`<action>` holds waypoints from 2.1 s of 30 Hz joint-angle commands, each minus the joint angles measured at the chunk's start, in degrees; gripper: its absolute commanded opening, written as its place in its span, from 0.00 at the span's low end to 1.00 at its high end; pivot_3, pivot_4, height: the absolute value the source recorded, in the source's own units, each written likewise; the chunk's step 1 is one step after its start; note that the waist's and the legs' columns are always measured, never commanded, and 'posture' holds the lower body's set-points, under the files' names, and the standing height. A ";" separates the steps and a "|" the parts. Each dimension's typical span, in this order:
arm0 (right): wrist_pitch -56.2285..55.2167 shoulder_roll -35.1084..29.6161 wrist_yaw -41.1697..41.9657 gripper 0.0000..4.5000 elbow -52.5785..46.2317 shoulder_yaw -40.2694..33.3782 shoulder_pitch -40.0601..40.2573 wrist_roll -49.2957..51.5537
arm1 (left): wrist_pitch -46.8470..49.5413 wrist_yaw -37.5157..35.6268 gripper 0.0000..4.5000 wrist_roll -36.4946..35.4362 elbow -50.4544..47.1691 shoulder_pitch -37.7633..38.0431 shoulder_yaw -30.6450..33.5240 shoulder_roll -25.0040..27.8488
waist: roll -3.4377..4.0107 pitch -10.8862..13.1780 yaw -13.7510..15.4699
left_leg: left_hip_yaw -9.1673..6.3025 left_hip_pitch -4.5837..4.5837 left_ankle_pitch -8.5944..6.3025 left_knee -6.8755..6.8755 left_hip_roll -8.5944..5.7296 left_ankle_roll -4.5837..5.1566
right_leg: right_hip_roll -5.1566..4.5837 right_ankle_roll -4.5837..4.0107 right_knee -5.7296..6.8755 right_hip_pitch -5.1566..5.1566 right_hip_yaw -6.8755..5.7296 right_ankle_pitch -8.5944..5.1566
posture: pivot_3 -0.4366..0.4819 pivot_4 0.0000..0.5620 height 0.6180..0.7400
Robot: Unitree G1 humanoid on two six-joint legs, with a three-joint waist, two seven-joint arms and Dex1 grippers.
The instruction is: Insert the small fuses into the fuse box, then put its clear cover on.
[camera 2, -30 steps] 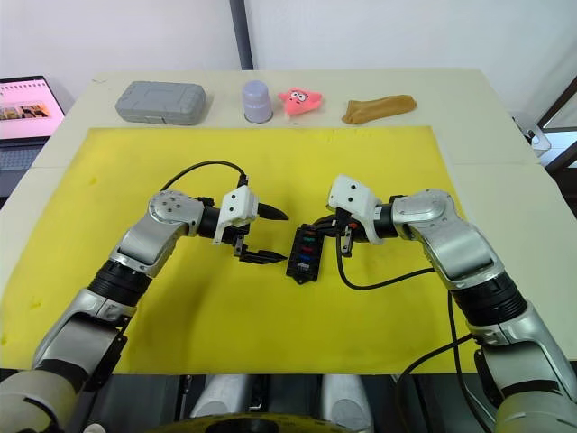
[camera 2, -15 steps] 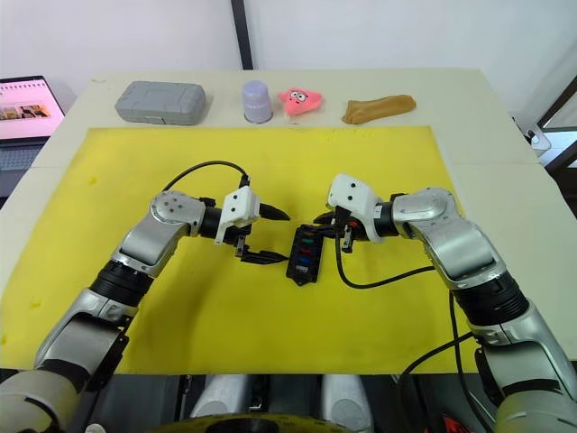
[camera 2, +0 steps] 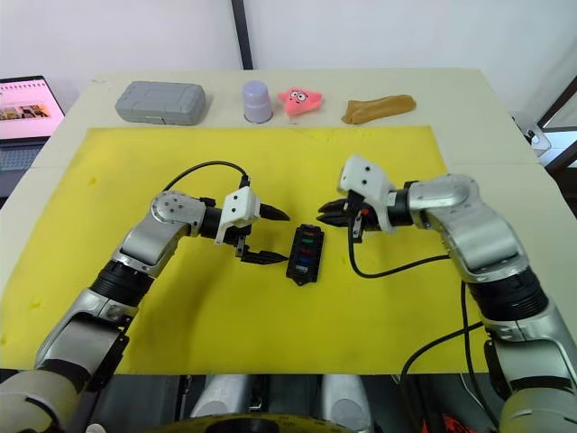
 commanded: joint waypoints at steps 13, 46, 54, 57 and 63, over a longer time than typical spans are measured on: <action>-4.90 4.82 -3.12 0.01 2.79 2.60 2.12 -2.44 | -0.79 0.06 1.00 -0.44 -1.02 -0.75 1.44 0.23 | 0.00 0.00 -0.01 | 0.01 -0.01 0.00 0.01 -0.02 0.00 | -0.01 0.00 0.02 -0.01 0.00 0.00 | 0.48 0.27 1.00; -8.50 3.86 -0.46 0.01 7.28 8.27 4.59 -9.43 | 0.40 -0.12 1.00 -1.24 -3.90 1.10 1.96 1.62 | 0.01 -0.03 0.04 | -0.01 0.10 0.00 0.02 -0.01 0.00 | 0.00 0.00 0.02 0.11 0.00 0.00 | 0.48 0.27 1.00; -5.52 5.05 -0.36 0.01 4.58 4.64 2.33 -5.39 | 0.37 -0.29 1.00 -1.37 -3.99 1.18 2.31 2.21 | 0.01 -0.03 0.00 | -0.01 0.10 0.00 0.02 -0.01 0.00 | 0.00 0.00 0.02 0.11 0.00 0.00 | 0.48 0.27 1.00; -2.62 4.76 -0.14 0.01 2.51 2.88 0.99 -2.55 | 0.67 -0.47 1.00 -1.69 -4.34 1.26 2.68 2.82 | 0.01 -0.03 -0.02 | -0.01 0.09 0.00 0.02 -0.01 0.00 | 0.00 0.00 0.02 0.11 0.00 0.00 | 0.48 0.27 1.00; 2.13 2.00 0.89 0.01 -2.59 -1.34 -0.19 2.67 | 3.61 -1.25 1.00 -4.14 -8.44 3.38 4.89 5.86 | 0.02 -0.02 -0.04 | -0.03 0.05 0.00 0.00 0.00 0.00 | 0.00 0.00 0.02 0.04 0.00 0.00 | 0.48 0.27 1.00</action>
